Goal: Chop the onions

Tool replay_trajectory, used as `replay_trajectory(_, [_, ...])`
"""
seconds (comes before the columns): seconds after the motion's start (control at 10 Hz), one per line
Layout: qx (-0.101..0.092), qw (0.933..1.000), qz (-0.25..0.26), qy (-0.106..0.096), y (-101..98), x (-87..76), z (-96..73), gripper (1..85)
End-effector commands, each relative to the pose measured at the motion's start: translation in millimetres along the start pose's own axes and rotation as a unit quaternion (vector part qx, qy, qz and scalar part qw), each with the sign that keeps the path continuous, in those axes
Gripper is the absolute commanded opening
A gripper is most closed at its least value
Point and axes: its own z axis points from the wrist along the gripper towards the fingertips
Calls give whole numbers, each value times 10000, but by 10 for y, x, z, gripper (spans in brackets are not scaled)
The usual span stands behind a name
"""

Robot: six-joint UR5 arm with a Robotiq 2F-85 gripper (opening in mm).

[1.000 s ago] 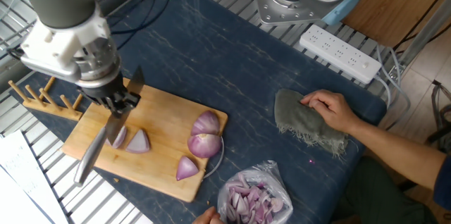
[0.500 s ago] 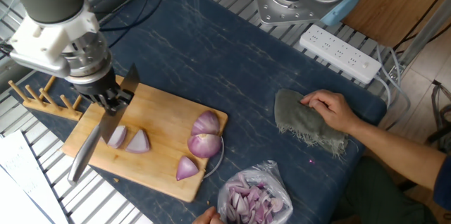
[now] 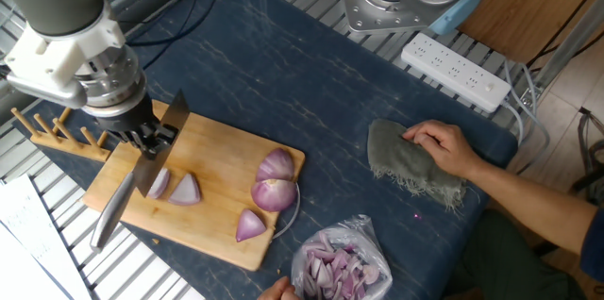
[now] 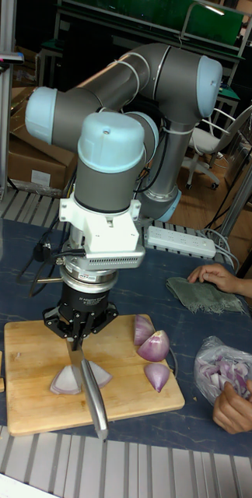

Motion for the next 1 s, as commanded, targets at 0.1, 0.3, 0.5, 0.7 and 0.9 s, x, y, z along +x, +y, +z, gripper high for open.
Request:
replay_trajectory(0.1, [48, 9999, -145, -27, -66, -54, 2, 10])
replay_trajectory(0.3, [36, 9999, -160, -39, -77, -97, 41, 10])
replay_trajectory(0.5, [112, 9998, -185, 22, -85, -83, 61, 10])
replay_trajectory(0.7, [135, 9998, -147, 46, -32, -70, 36, 10])
replay_trajectory(0.9, [175, 9998, -86, 92, -25, -31, 11, 10])
